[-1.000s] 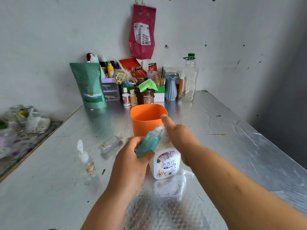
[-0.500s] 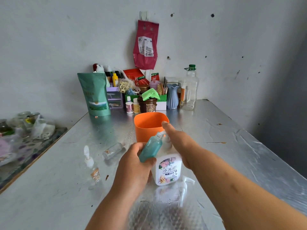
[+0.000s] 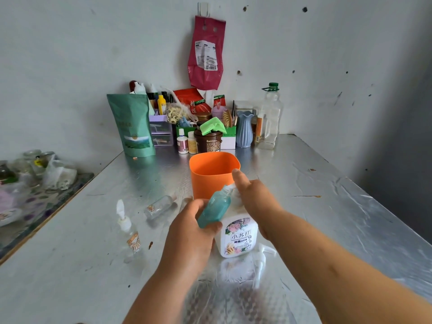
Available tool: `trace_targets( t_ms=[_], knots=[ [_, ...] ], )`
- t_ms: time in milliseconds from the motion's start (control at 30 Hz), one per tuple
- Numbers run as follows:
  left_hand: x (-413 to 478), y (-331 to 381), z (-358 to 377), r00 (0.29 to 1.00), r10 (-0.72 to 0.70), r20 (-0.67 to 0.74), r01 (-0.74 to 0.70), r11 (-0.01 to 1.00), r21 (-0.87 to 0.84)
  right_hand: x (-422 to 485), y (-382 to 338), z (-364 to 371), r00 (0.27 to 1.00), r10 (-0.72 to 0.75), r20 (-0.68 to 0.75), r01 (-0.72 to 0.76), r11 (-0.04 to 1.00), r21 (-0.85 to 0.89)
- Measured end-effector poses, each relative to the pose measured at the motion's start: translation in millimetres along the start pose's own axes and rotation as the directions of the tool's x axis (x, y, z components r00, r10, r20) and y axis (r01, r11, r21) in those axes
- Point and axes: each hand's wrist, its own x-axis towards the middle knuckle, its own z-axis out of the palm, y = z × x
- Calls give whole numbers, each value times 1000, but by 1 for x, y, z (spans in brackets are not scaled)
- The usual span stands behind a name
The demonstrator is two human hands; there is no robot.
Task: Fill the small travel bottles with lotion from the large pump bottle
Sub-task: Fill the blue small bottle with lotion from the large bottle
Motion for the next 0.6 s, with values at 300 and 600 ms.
trace_targets(
  t_ms=[300, 600],
  knots=[
    [-4, 11, -9, 1000, 5, -9, -5, 1000, 23, -3, -9, -3, 979, 138, 152, -160, 976, 148],
    [-1, 9, -9, 1000, 10, -11, -9, 999, 30, -4, -11, -4, 980, 123, 155, -146, 977, 153]
  ],
)
